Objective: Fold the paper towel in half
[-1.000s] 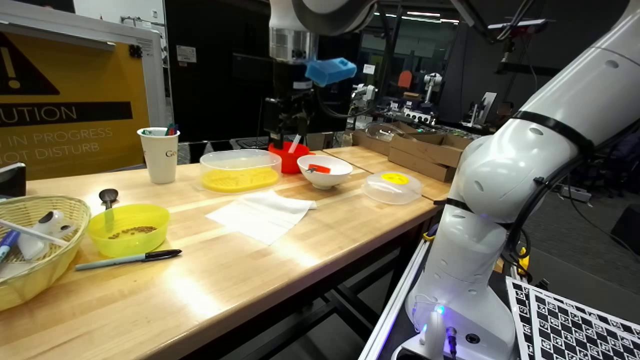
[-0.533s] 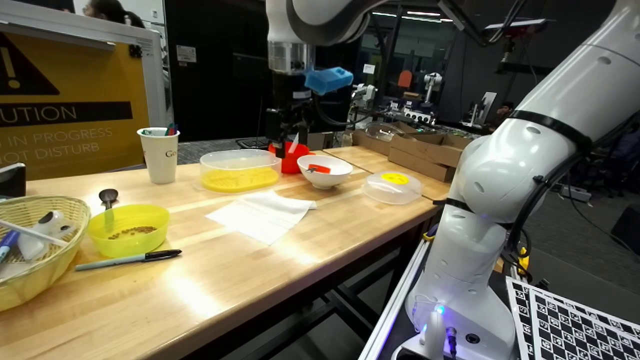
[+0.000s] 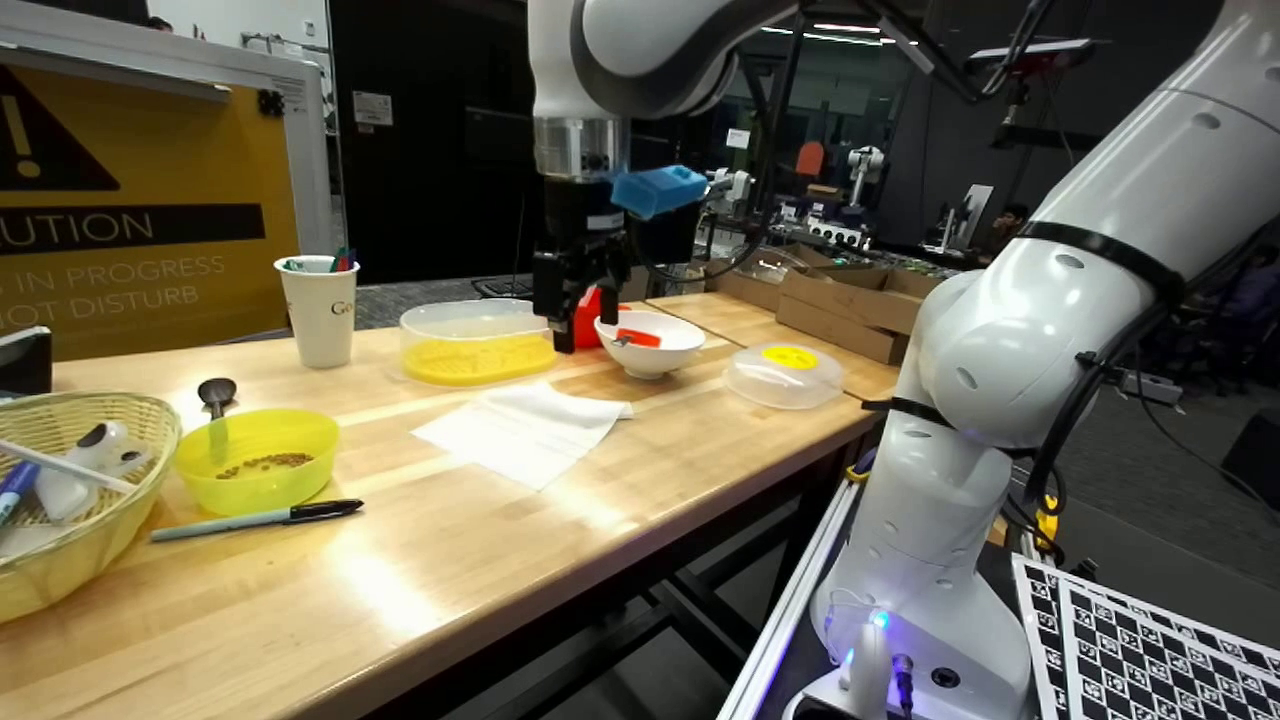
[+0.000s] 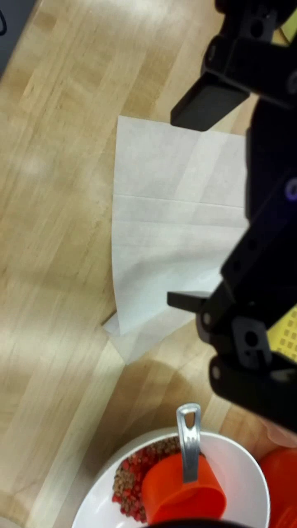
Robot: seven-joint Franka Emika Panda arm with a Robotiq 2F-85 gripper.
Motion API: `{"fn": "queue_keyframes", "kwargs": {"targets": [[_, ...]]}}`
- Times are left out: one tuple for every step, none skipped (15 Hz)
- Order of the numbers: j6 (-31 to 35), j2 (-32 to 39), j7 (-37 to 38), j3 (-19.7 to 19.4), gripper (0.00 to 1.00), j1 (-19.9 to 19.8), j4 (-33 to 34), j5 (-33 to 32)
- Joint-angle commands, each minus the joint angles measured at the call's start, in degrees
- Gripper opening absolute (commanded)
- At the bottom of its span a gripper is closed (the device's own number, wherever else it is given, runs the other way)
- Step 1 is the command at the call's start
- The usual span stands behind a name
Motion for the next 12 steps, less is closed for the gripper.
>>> {"fn": "queue_keyframes", "kwargs": {"targets": [[1.1, 2.2, 1.8, 0.7, 1.00, 1.3, -0.7, 3.2], [1.2, 2.9, 2.4, 1.0, 1.00, 1.3, -0.6, 3.7], [1.1, 3.4, 3.1, 1.2, 1.00, 1.4, -0.4, 4.2], [1.2, 3.8, 3.7, 1.5, 1.00, 1.4, -0.5, 4.5], [1.3, 4.1, 4.4, 1.9, 1.00, 1.6, -0.7, 4.7], [1.1, 4.2, 4.9, 2.2, 1.00, 2.0, -1.0, 5.2], [1.2, 4.1, 5.4, 2.8, 1.00, 2.3, -1.4, 5.3], [1.2, 3.8, 6.2, 3.6, 1.00, 2.9, -1.8, 5.4], [1.0, 3.6, 6.8, 4.2, 1.00, 3.3, -2.1, 5.4], [1.1, 3.2, 7.6, 4.8, 1.00, 3.9, -2.4, 5.4], [0.8, 2.7, 8.2, 5.4, 1.00, 4.4, -2.6, 5.5], [1.0, 2.2, 9.0, 6.1, 1.00, 5.0, -2.9, 5.3]]}}
